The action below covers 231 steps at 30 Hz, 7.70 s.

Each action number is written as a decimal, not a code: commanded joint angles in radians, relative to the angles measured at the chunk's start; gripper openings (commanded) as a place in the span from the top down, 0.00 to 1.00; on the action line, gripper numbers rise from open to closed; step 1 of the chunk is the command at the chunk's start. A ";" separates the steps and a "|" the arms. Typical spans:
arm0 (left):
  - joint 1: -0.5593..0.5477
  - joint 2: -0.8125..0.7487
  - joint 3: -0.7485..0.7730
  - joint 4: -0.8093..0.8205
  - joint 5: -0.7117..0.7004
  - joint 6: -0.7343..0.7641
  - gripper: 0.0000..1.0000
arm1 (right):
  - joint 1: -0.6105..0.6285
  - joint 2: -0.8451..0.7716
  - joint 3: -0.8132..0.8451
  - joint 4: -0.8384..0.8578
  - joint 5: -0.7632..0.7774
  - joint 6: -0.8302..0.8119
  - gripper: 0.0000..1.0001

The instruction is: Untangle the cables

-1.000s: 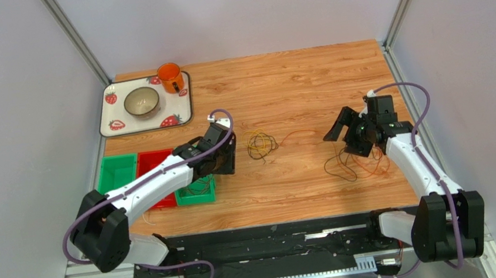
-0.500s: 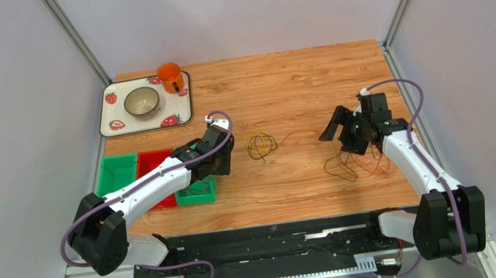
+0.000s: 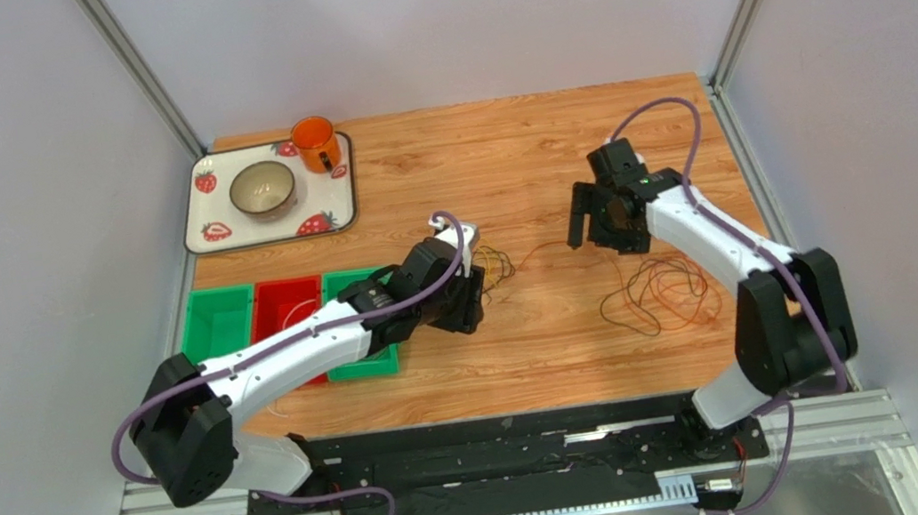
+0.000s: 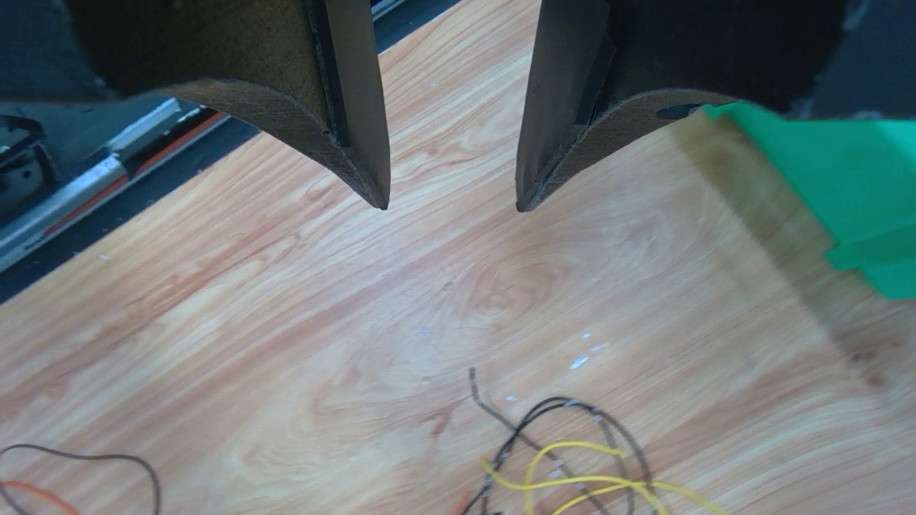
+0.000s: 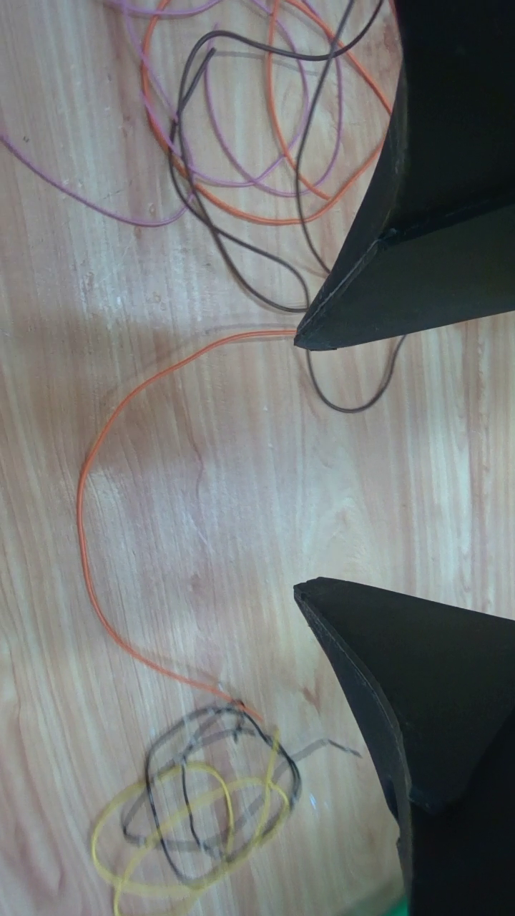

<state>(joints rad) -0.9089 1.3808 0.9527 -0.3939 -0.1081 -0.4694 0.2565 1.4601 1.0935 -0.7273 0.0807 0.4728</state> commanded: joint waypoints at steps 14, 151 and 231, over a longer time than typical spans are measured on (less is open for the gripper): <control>-0.073 -0.039 -0.141 0.210 0.110 -0.015 0.45 | 0.017 0.310 0.062 0.081 0.163 -0.043 0.27; -0.120 0.003 1.207 -0.637 -0.579 0.282 1.00 | 0.204 -0.257 -0.063 0.008 -0.019 0.099 0.15; 0.530 -0.325 0.686 -0.178 -0.858 0.606 1.00 | 0.204 -0.179 -0.185 0.150 -0.156 0.082 0.17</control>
<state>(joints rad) -0.3862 1.0790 1.7145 -0.5411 -0.9955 0.2340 0.4614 1.2720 0.8997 -0.6235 -0.0566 0.5598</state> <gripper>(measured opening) 0.007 0.836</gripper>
